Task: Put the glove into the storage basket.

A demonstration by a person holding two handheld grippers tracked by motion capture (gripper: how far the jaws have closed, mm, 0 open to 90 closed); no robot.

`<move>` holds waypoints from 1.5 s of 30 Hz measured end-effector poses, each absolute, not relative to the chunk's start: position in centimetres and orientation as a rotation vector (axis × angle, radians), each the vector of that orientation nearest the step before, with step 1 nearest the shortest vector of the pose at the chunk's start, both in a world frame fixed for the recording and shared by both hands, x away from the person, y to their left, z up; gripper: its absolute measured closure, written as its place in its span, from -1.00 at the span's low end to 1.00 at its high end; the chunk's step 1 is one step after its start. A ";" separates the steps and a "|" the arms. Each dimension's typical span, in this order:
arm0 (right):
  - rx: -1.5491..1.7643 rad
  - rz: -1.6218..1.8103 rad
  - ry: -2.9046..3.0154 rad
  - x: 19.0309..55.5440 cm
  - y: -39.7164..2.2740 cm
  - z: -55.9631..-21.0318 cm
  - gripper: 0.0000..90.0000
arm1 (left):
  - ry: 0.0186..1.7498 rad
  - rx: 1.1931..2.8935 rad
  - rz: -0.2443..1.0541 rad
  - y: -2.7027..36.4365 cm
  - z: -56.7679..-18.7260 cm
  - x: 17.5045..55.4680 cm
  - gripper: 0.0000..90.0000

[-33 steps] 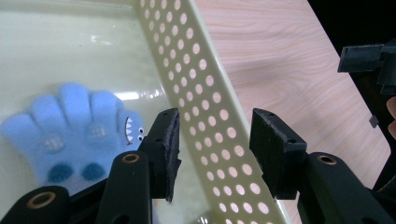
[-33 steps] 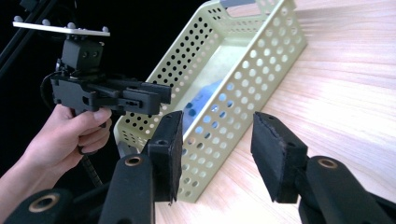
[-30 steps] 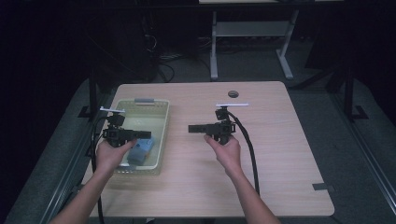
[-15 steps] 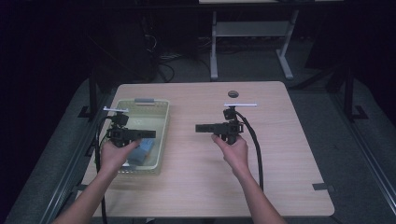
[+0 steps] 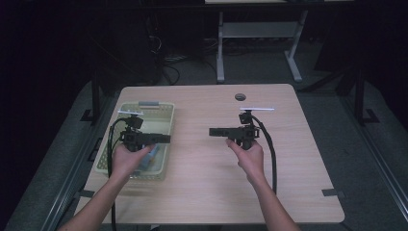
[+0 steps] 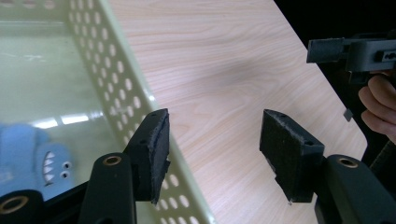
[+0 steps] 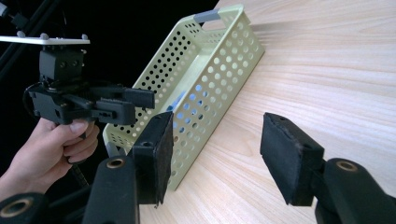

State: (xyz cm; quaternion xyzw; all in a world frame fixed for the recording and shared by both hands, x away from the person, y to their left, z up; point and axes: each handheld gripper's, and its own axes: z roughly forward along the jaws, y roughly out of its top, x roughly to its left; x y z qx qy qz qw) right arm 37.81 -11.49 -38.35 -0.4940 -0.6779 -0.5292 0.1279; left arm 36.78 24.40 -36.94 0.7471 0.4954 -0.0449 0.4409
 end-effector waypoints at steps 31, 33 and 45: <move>-1.537 -1.567 -1.894 36.9 -17.4 -39.7 -0.15 | 1.126 1.834 -0.145 20.2 -37.0 36.8 -0.26; -1.542 -1.568 -1.894 36.8 -17.7 -39.7 -0.15 | 1.118 1.835 -0.144 19.9 -37.0 36.7 -0.26; -1.550 -1.601 -1.812 36.4 -19.7 -40.2 -0.15 | 1.091 1.827 -0.160 18.5 -37.2 36.8 -0.26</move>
